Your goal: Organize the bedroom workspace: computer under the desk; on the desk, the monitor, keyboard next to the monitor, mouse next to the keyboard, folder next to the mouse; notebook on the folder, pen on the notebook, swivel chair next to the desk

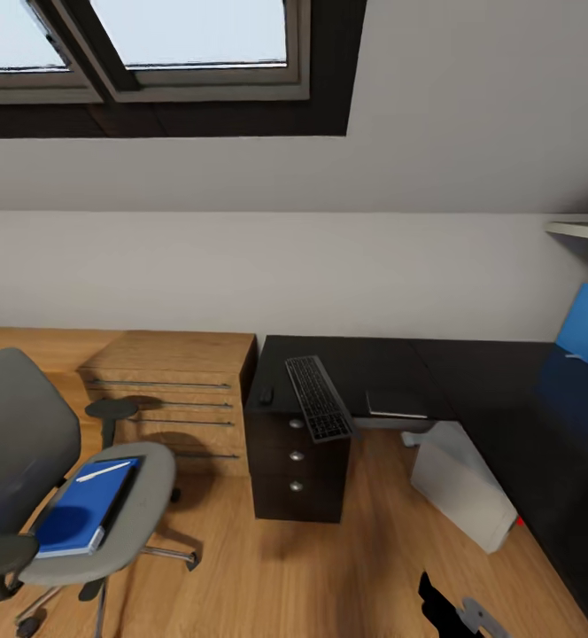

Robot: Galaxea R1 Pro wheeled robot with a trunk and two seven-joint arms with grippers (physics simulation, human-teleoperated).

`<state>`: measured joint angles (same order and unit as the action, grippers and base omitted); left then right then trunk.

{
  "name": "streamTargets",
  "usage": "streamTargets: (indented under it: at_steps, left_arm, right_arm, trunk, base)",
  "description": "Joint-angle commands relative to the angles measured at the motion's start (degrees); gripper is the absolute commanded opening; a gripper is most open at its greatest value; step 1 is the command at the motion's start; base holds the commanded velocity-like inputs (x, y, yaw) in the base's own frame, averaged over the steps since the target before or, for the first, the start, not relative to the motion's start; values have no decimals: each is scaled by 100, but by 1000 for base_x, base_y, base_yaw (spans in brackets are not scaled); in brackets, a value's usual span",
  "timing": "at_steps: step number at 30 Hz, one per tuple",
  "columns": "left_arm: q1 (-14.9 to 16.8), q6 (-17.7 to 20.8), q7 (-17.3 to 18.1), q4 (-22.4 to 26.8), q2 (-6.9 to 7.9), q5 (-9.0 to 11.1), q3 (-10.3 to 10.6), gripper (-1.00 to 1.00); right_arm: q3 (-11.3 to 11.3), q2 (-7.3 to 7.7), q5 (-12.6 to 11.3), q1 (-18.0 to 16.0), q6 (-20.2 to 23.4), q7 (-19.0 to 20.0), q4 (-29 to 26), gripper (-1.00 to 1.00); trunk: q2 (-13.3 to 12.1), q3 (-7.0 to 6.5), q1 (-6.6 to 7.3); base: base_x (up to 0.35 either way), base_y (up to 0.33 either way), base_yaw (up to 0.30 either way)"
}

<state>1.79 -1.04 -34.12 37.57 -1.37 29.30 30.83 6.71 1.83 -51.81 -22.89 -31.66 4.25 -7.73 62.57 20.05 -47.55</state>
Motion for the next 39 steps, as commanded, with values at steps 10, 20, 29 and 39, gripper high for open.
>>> streamTargets:
  at_steps: [10, 20, 29, 39]
  left_arm:
    - [6, -21, -37, 5, 5, 42, 34, 100]
    - [7, -28, -17, 5, 5, 19, 50, 100]
    - [5, -28, -16, -1, 5, 21, 54, 100]
    - [5, -28, -15, -12, 5, 38, 40, 100]
  right_arm:
    - [115, 8, 114, -5, -24, 32, 15, 100]
    - [280, 34, 803, -5, -24, 31, 22, 100]
    - [295, 30, 1082, -5, -80, 24, 116, 100]
    - [305, 12, 1111, -5, -376, 23, 150, 100]
  trunk:
    - [-197, -84, 114]
    - [-197, -84, 114]
    - [-197, -115, 114]
    - [-197, -200, 114]
  base:
    - [-104, 0, 144]
    - [-25, 0, 99]
    - [-270, 0, 5]
    - [-333, -14, 0]
